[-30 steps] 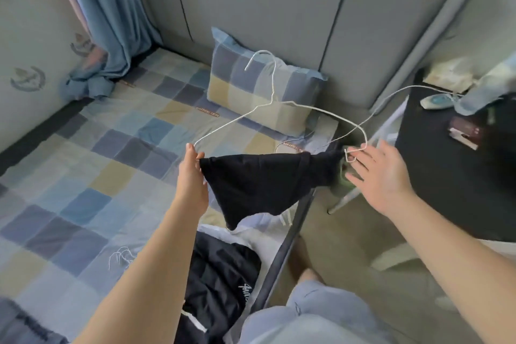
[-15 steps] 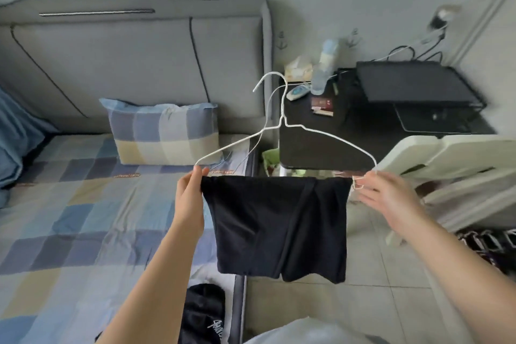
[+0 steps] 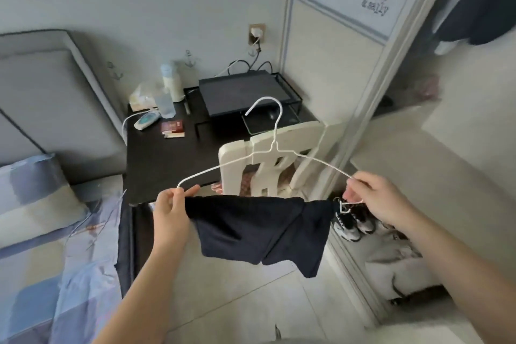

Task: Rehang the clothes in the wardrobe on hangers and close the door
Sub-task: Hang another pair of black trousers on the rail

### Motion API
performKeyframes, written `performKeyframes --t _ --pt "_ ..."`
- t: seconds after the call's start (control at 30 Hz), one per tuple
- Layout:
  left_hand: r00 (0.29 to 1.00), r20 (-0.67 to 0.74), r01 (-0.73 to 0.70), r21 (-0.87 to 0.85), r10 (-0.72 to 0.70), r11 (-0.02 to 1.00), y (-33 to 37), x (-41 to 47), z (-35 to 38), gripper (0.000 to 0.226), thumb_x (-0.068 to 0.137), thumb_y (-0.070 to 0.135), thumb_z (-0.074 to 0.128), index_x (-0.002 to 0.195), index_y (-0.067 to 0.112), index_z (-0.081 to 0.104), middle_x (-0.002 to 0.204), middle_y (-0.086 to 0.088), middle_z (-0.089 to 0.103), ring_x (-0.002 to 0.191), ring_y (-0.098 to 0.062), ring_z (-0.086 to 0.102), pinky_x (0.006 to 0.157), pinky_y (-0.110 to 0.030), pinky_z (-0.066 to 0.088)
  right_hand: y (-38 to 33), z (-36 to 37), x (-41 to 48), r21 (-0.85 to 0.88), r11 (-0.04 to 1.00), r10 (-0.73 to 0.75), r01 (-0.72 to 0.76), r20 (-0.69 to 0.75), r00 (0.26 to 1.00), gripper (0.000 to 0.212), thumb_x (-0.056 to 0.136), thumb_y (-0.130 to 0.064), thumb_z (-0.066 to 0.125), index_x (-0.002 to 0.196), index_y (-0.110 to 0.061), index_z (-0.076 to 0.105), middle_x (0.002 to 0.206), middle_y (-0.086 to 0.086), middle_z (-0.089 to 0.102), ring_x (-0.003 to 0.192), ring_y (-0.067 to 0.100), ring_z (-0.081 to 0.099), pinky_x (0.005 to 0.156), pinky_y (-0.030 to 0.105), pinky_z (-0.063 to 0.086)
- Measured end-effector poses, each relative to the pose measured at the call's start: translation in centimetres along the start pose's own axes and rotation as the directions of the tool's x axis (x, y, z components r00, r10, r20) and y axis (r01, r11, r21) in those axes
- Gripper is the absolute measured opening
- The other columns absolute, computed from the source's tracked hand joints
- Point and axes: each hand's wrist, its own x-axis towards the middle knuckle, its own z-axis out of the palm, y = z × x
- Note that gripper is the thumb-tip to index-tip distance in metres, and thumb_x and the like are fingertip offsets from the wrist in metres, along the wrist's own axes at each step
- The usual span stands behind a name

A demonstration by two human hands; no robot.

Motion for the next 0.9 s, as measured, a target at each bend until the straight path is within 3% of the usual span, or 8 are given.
performKeyframes --t 0.1,0.17,0.27,0.33,0.43,0.63,0.77,0.9 --pt "0.997 0.080 -0.010 0.029 0.007 1.000 1.3 -0.8 6.1 0.023 0.104 0.037 0.044 0.095 0.017 0.050 0.099 0.013 0.076 0.095 -0.007 0.069 0.082 -0.032 0.048 0.9 -4.7 -0.2 -0.079 0.996 -0.043 0.045 0.026 0.999 0.028 0.098 -0.016 0.054 0.072 -0.018 0.063 0.070 -0.003 0.070 0.058 0.014 0.062 0.066 0.031 0.049" --pt "0.990 0.134 -0.047 0.070 0.037 0.996 2.4 -1.6 9.8 0.023 0.104 0.038 0.045 0.096 0.019 0.054 0.093 0.015 0.075 0.088 -0.003 0.068 0.073 -0.025 0.048 0.3 -7.2 -0.5 -0.116 0.991 -0.067 0.072 0.044 0.997 0.027 0.098 -0.017 0.056 0.073 -0.021 0.065 0.065 -0.001 0.067 0.055 0.014 0.055 0.060 0.030 0.045" --pt "0.976 0.210 -0.069 0.086 0.049 0.994 3.7 -2.1 14.9 0.024 0.105 0.036 0.044 0.096 0.016 0.055 0.081 0.023 0.072 0.070 0.004 0.065 0.062 -0.022 0.045 -1.1 -10.0 -0.9 -0.132 0.987 -0.090 0.096 0.050 0.995 0.033 0.098 -0.019 0.057 0.067 -0.027 0.064 0.061 0.000 0.062 0.060 0.016 0.056 0.067 0.037 0.047" --pt "0.952 0.303 -0.058 0.089 0.028 0.994 4.6 -2.1 18.0 0.025 0.105 0.037 0.042 0.097 0.016 0.053 0.091 0.022 0.075 0.071 -0.009 0.066 0.066 -0.029 0.044 -1.9 -11.3 -1.0 -0.121 0.989 -0.086 0.089 0.034 0.996 0.043 0.098 -0.020 0.058 0.059 -0.036 0.062 0.060 0.000 0.062 0.064 0.022 0.061 0.068 0.038 0.048" --pt "0.896 0.443 -0.079 0.100 0.027 0.992 5.6 -2.0 22.5 0.025 0.105 0.040 0.042 0.098 0.019 0.052 0.099 0.017 0.075 0.076 -0.015 0.067 0.071 -0.031 0.045 -2.2 -12.8 -0.4 -0.065 0.995 -0.071 0.071 -0.003 0.997 0.038 0.097 -0.023 0.061 0.062 -0.037 0.063 0.054 -0.006 0.059 0.052 0.011 0.053 0.059 0.027 0.045" --pt "0.773 0.629 -0.162 0.074 0.080 0.984 8.6 0.1 31.5 0.024 0.106 0.036 0.043 0.098 0.015 0.052 0.099 0.016 0.076 0.083 -0.025 0.067 0.078 -0.043 0.049 -0.9 -18.5 0.4 0.218 0.975 0.075 -0.053 -0.095 0.993 0.011 0.093 -0.010 0.065 0.101 -0.017 0.068 0.061 0.002 0.064 0.053 0.015 0.053 0.052 0.020 0.044" --pt "0.659 0.737 -0.242 0.019 0.150 0.970 11.5 1.7 37.7 0.020 0.104 0.033 0.047 0.097 0.020 0.060 0.098 0.016 0.075 0.098 -0.005 0.067 0.086 -0.027 0.047 -0.8 -22.7 -0.1 0.581 0.809 0.146 -0.094 -0.043 0.988 0.033 0.083 -0.017 0.057 0.113 -0.007 0.068 0.080 0.024 0.066 0.070 0.031 0.061 0.063 0.031 0.052" --pt "0.483 0.857 -0.285 -0.037 0.177 0.958 14.7 2.6 42.9 0.011 0.102 0.036 0.053 0.103 0.031 0.063 0.089 0.023 0.071 0.084 0.009 0.065 0.067 -0.006 0.044 -0.5 -26.2 -0.5 0.774 0.625 0.094 -0.098 0.050 0.994 0.064 0.093 -0.050 0.039 0.134 -0.005 0.058 0.099 0.032 0.065 0.098 0.045 0.062 0.093 0.053 0.047"
